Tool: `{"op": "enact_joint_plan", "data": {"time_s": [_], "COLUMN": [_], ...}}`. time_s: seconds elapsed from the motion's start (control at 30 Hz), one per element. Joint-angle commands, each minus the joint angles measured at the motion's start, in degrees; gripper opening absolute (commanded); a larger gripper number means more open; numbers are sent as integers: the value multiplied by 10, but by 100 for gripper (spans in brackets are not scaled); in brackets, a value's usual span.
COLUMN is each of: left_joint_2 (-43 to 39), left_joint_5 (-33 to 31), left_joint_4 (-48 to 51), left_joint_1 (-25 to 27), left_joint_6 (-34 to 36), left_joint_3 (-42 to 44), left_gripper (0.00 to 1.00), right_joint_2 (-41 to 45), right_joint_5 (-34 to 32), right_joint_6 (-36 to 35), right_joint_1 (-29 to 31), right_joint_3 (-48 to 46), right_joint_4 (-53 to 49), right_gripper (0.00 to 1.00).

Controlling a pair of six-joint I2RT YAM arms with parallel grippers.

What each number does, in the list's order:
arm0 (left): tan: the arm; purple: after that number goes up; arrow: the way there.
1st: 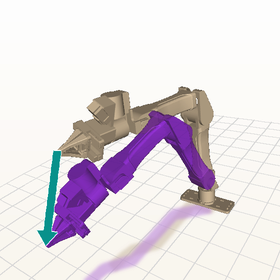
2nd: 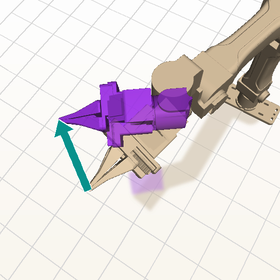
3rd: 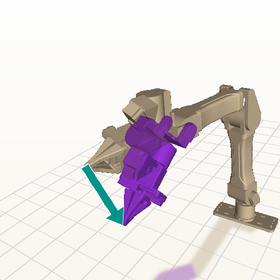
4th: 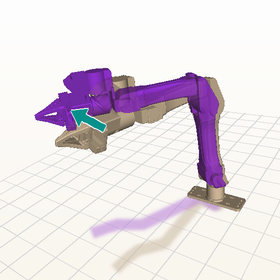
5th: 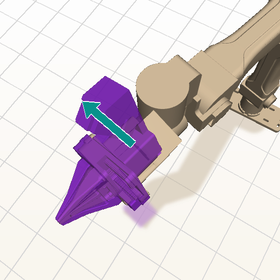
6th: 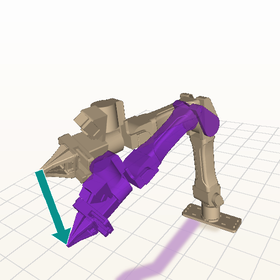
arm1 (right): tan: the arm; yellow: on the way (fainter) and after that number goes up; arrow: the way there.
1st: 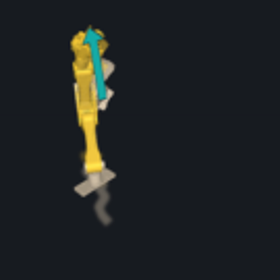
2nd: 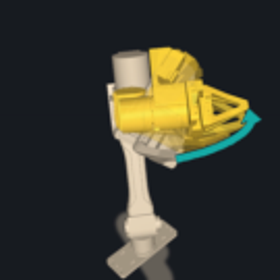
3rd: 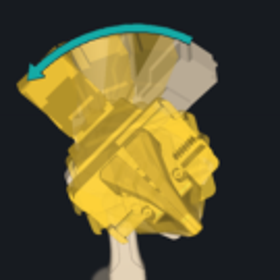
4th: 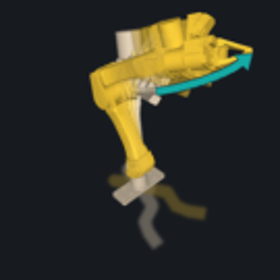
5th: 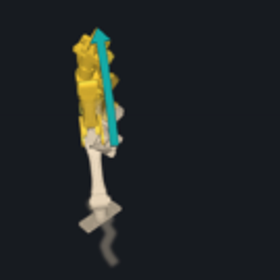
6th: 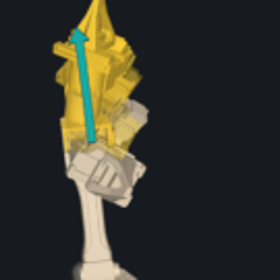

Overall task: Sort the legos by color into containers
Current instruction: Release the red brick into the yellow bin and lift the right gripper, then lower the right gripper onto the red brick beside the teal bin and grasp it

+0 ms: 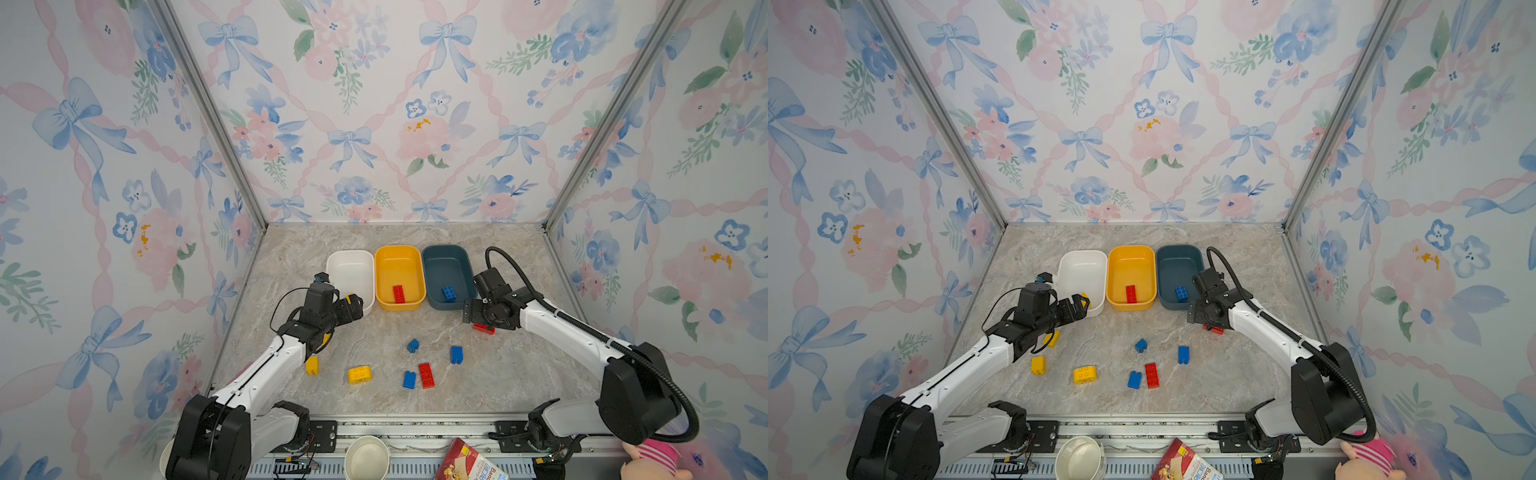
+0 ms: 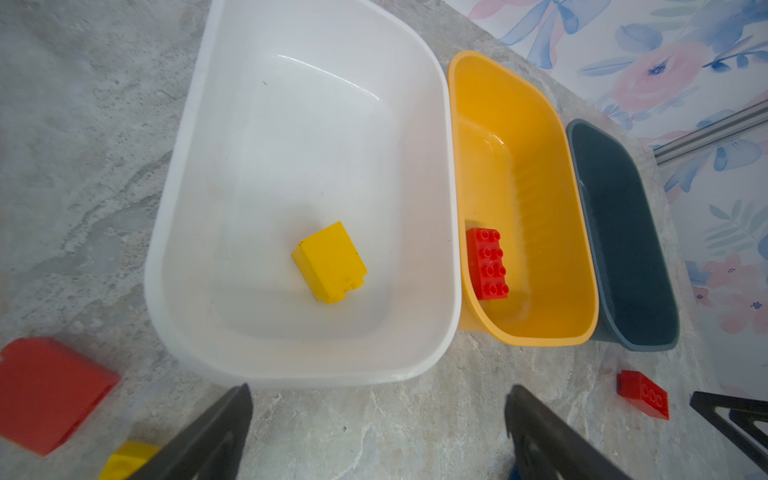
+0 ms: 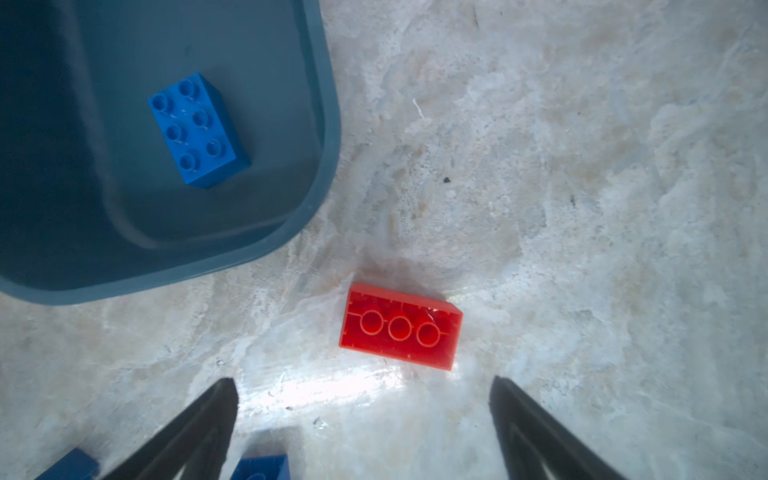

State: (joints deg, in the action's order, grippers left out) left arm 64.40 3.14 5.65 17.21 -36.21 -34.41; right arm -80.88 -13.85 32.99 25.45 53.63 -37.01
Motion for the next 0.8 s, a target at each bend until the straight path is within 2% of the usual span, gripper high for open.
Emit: {"op": "enact_joint_plan", "data": {"time_s": [0.0, 0.27, 0.77], "left_joint_2": [5, 10, 7], "left_joint_5": [10, 14, 12], "left_joint_4": [-5, -5, -5], "left_joint_1": [-2, -3, -3], "left_joint_6": [2, 3, 3], "left_joint_3": [-20, -22, -16], "left_gripper": [97, 98, 98], "right_joint_2": [1, -19, -80], "right_joint_5": [-21, -17, -10], "right_joint_6": [24, 65, 70], "right_joint_1": [-15, -25, -37], "right_joint_3": [-20, -60, -62], "right_joint_4": [5, 70, 115], "right_gripper": [97, 97, 100]}}
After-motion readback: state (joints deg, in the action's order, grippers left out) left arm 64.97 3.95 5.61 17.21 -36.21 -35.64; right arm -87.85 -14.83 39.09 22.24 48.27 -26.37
